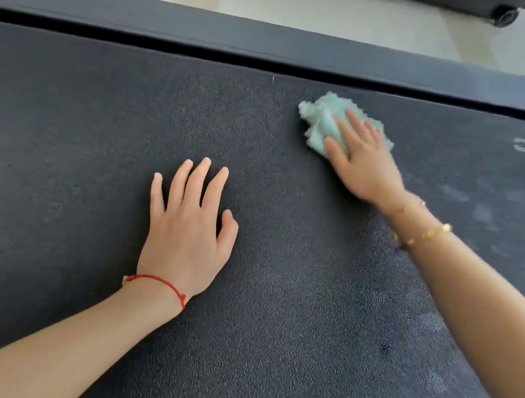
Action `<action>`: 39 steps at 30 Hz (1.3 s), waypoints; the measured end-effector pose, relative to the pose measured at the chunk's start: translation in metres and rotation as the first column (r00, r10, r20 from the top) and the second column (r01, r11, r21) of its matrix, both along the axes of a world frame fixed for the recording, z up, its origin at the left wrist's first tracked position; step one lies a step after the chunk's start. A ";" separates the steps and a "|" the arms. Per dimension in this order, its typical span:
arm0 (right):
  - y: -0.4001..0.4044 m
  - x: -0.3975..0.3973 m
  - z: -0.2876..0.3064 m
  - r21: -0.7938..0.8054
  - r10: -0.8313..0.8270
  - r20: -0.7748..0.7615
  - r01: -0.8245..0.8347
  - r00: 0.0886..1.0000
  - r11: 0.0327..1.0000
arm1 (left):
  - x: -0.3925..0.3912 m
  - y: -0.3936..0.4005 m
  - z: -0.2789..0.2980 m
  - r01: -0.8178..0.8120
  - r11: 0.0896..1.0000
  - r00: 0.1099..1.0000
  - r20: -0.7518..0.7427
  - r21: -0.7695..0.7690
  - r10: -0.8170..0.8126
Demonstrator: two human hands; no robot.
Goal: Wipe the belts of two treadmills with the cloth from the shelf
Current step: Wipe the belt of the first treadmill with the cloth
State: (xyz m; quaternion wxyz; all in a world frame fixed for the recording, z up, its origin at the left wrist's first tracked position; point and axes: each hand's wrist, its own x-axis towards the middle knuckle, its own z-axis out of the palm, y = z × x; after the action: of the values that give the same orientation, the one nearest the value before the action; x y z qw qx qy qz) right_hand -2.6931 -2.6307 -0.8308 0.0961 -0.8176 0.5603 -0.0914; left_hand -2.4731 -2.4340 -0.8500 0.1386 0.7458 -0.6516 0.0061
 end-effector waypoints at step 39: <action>0.202 -0.053 -0.003 0.014 0.056 0.031 -0.056 0.998 0.998 | 0.005 0.063 0.001 0.090 0.996 0.994 -0.054 0.002 -0.090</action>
State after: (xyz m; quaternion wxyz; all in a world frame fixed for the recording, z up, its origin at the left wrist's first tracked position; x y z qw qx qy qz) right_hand -2.7461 -2.4284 -0.8338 0.1133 -0.8308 0.5363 -0.0969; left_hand -2.4679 -2.3706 -0.8495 0.1546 0.7158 -0.6806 -0.0217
